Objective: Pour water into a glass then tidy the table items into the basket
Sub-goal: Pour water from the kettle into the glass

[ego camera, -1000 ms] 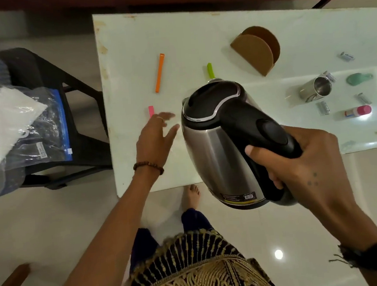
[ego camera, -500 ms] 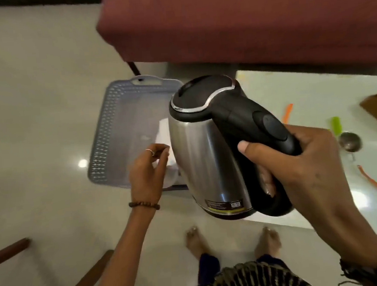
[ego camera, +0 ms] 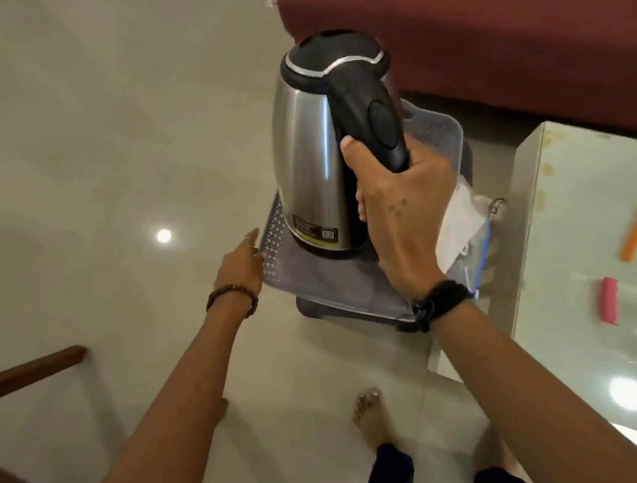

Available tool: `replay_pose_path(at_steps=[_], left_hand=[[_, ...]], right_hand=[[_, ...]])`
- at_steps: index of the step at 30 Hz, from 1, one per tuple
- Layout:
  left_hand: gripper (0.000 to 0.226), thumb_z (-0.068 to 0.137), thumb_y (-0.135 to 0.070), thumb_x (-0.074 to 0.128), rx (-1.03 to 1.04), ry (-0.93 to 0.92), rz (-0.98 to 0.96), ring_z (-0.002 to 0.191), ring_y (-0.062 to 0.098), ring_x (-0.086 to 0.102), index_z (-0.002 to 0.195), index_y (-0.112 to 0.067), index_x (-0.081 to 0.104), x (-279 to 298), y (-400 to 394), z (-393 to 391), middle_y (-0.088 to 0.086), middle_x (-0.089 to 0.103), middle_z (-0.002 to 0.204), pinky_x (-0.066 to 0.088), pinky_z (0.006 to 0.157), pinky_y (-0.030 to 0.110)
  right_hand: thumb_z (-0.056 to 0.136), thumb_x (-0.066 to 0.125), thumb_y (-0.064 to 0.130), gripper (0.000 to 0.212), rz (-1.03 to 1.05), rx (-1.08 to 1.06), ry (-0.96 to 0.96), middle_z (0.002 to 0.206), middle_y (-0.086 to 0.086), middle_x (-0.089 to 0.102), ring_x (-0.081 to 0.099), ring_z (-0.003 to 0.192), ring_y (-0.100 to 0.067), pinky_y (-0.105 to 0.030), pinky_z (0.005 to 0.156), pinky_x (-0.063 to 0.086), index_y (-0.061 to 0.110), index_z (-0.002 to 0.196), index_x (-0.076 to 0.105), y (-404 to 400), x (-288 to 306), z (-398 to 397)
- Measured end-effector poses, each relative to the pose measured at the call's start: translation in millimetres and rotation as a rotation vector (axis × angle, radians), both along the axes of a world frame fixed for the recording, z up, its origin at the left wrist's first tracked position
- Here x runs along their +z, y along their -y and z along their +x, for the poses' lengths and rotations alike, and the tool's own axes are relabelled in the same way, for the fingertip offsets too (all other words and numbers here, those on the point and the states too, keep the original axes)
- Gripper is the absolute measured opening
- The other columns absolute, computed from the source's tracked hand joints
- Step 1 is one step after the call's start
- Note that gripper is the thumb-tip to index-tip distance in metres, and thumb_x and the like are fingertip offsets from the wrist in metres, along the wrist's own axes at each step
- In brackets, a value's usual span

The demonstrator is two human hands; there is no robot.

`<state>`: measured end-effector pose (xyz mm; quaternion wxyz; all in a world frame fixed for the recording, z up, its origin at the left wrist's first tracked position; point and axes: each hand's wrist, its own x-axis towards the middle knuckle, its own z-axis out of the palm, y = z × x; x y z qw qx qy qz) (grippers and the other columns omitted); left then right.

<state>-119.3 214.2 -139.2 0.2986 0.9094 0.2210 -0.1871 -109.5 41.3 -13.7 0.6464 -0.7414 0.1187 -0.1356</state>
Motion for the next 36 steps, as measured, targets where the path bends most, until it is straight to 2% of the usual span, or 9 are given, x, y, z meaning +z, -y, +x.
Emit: replay_pose_path(at_steps=[7, 11, 14, 16, 21, 24, 27, 31, 36], left_hand=[[0.042, 0.089, -0.005, 0.04, 0.137, 0.023, -0.128, 0.099, 0.04, 0.063, 0.126, -0.021, 0.054, -12, -2, 3, 0.023, 0.063, 0.117, 0.054, 0.086, 0.047], [0.041, 0.091, -0.004, 0.039, 0.082, 0.074, -0.042, 0.096, 0.04, 0.063, 0.126, -0.02, 0.054, -12, -1, 3, 0.022, 0.064, 0.113, 0.055, 0.085, 0.044], [0.037, 0.093, -0.007, 0.04, 0.019, 0.086, 0.006, 0.093, 0.04, 0.063, 0.125, -0.017, 0.055, -12, -1, 4, 0.023, 0.066, 0.108, 0.053, 0.083, 0.041], [0.035, 0.093, -0.01, 0.042, 0.025, 0.074, -0.011, 0.094, 0.04, 0.063, 0.125, -0.017, 0.055, -12, -1, 6, 0.023, 0.066, 0.109, 0.054, 0.083, 0.041], [0.03, 0.093, -0.015, 0.043, -0.004, 0.133, 0.013, 0.087, 0.038, 0.063, 0.119, -0.015, 0.057, -11, 3, 0, 0.022, 0.068, 0.101, 0.049, 0.071, 0.032], [0.03, 0.094, -0.018, 0.044, 0.008, 0.19, 0.009, 0.088, 0.029, 0.064, 0.123, -0.016, 0.052, -11, 6, -13, 0.016, 0.066, 0.107, 0.051, 0.073, 0.03], [0.034, 0.091, -0.024, 0.05, 0.121, 0.394, 0.014, 0.089, 0.01, 0.052, 0.124, -0.017, 0.046, -7, 27, -46, 0.005, 0.052, 0.12, 0.045, 0.069, 0.019], [0.024, 0.088, -0.014, 0.055, 0.343, 0.609, -0.056, 0.09, 0.002, 0.049, 0.108, -0.025, 0.047, 5, 83, -100, -0.012, 0.046, 0.104, 0.043, 0.077, 0.009], [0.031, 0.089, -0.009, 0.054, 0.123, 0.399, -0.39, 0.085, -0.004, 0.057, 0.089, -0.039, 0.05, 13, 180, -143, -0.014, 0.059, 0.089, 0.045, 0.072, 0.005]], right_hand=[[0.077, 0.064, 0.034, 0.019, 0.031, -0.238, 0.04, 0.056, 0.0, 0.056, 0.057, 0.052, -0.026, -0.038, 0.047, 0.051, 0.017, 0.074, 0.057, -49, -52, 10], [0.08, 0.064, 0.028, 0.015, 0.1, -0.175, 0.048, 0.067, 0.018, 0.054, 0.057, 0.059, 0.002, -0.009, 0.049, 0.046, 0.019, 0.086, 0.053, -77, -75, -6], [0.083, 0.064, 0.019, 0.022, 0.188, -0.053, 0.021, 0.082, 0.019, 0.059, 0.06, 0.071, 0.012, -0.003, 0.06, 0.047, 0.031, 0.092, 0.049, -88, -89, -25], [0.084, 0.064, 0.02, 0.024, 0.243, 0.019, -0.011, 0.091, 0.019, 0.06, 0.061, 0.08, 0.012, -0.003, 0.066, 0.047, 0.031, 0.099, 0.049, -86, -99, -38], [0.081, 0.059, 0.036, 0.051, 0.24, 0.154, -0.067, 0.095, -0.003, 0.06, 0.057, 0.08, 0.01, -0.006, 0.07, 0.047, -0.001, 0.114, 0.046, -77, -108, -48], [0.084, 0.061, 0.029, 0.038, 0.188, 0.268, -0.102, 0.09, 0.008, 0.059, 0.058, 0.079, 0.011, -0.005, 0.068, 0.046, 0.006, 0.109, 0.045, -69, -106, -47], [0.085, 0.063, 0.027, 0.036, 0.127, 0.439, -0.137, 0.102, 0.01, 0.06, 0.058, 0.091, 0.012, -0.005, 0.076, 0.045, 0.02, 0.114, 0.042, -51, -104, -49], [0.083, 0.064, 0.032, 0.034, 0.012, 0.542, -0.163, 0.109, 0.013, 0.059, 0.055, 0.103, 0.002, -0.013, 0.09, 0.044, 0.03, 0.112, 0.046, 2, -104, -60], [0.085, 0.058, 0.019, 0.025, -0.075, 0.421, -0.213, 0.1, 0.018, 0.062, 0.061, 0.09, -0.002, -0.013, 0.078, 0.048, 0.037, 0.1, 0.051, 102, -114, -97]])
